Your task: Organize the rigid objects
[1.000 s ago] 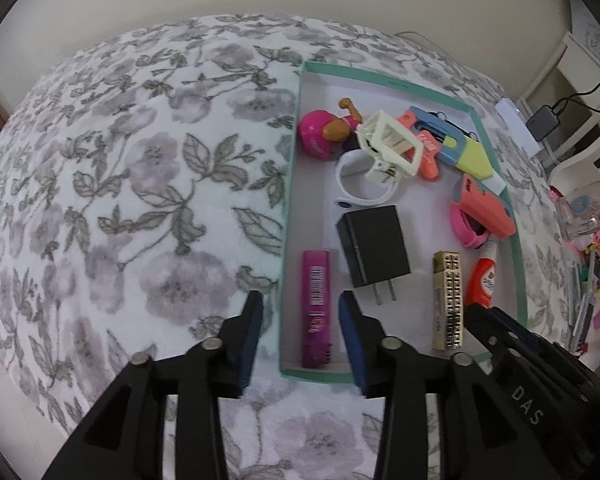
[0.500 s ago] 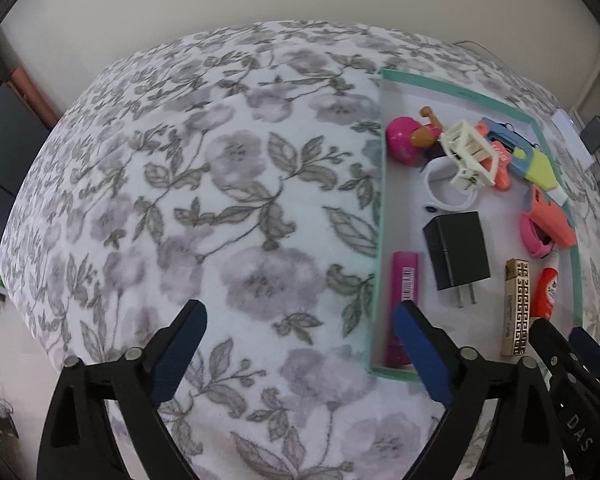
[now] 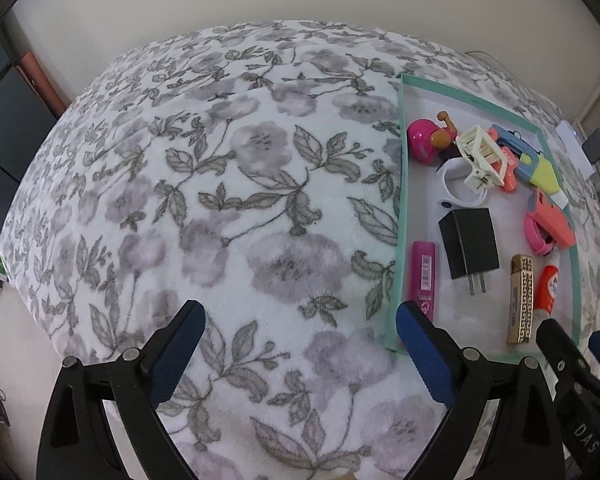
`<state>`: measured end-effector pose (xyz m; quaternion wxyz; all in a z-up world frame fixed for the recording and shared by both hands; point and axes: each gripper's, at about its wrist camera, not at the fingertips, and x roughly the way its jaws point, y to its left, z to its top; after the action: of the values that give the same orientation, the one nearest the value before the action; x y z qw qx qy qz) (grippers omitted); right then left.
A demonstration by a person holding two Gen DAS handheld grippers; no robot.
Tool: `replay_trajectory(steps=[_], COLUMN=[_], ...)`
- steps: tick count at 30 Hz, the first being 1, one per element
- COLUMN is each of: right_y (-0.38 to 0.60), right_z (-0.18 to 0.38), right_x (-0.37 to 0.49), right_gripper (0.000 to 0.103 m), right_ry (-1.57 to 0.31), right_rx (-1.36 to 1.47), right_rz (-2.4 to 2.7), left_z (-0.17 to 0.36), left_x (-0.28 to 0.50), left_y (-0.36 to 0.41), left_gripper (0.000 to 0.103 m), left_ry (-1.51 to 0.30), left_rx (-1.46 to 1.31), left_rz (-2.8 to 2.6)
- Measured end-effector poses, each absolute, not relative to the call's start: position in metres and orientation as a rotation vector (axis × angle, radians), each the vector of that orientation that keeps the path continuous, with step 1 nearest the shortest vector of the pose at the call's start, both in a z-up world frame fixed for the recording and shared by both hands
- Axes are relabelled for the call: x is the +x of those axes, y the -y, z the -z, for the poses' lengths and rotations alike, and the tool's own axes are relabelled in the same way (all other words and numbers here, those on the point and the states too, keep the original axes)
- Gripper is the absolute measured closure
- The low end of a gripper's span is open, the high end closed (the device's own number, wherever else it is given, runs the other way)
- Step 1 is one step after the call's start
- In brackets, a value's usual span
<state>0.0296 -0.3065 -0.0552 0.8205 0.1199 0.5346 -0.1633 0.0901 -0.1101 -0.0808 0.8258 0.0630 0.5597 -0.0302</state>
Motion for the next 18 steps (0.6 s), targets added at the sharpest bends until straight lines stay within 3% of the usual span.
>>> replay_trajectory(steps=[18], right_y=[0.303], right_z=[0.036], right_x=[0.015], right_gripper=[0.0], right_ry=[-1.073], right_rx=[0.261], right_rz=[0.341], left_z=[0.061], left_x=[0.08], left_y=[0.104], left_gripper=[0.007], left_ry=[-1.143], left_rx=[0.103], left_rz=[0.083])
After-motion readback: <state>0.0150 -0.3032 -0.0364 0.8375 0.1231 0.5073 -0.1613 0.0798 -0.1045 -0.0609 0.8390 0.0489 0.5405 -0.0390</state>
